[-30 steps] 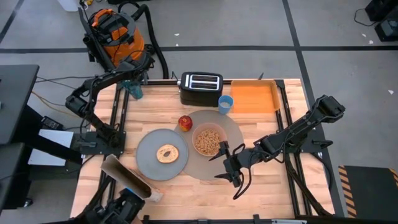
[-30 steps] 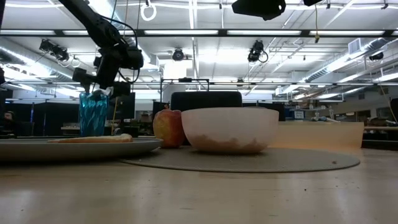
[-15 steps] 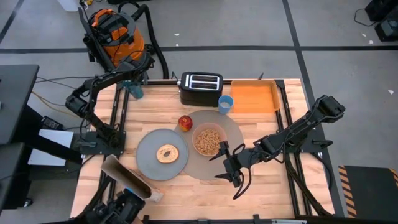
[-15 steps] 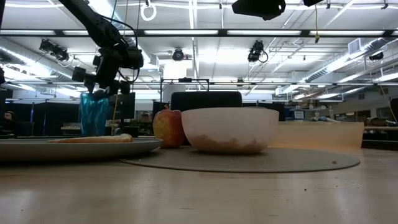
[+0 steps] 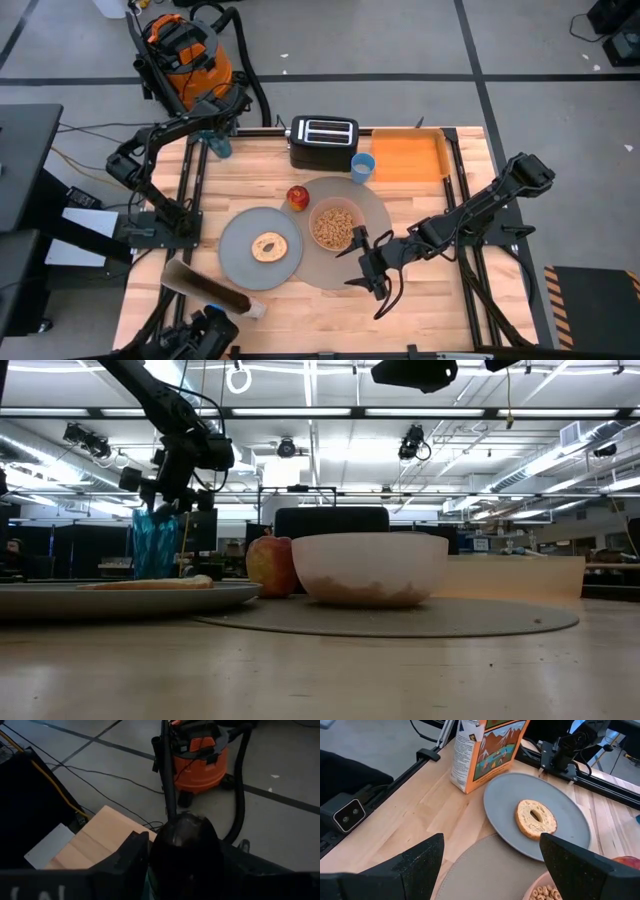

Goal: Arrange a breakfast setting
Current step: Put the black spoon on the gray placemat beside the orange bowl

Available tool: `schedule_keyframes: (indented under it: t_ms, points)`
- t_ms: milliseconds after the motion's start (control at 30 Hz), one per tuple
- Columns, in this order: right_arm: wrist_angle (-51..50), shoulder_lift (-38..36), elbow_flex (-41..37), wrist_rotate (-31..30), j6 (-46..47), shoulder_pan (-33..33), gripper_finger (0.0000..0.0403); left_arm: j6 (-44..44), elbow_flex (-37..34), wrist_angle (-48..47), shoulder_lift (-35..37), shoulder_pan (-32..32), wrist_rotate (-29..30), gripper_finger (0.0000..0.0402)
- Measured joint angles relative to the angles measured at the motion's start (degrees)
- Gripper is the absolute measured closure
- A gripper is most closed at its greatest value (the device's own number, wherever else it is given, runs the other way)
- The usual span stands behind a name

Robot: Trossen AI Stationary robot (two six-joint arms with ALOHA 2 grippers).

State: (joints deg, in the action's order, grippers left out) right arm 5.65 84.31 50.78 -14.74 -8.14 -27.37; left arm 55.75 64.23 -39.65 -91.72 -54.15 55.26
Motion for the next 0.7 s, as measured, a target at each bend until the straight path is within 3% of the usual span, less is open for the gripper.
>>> schedule_keyframes:
  t_ms: [367,700]
  points:
    - [0.01,0.00,0.00,2.46,0.42,1.44,0.0066,0.00,0.00,-0.55,0.00,0.06,0.29,0.0269]
    - [0.00,0.00,0.00,2.69,0.43,1.57,0.0066,-1.05,0.00,-1.34,1.91,0.43,0.20,0.0277]
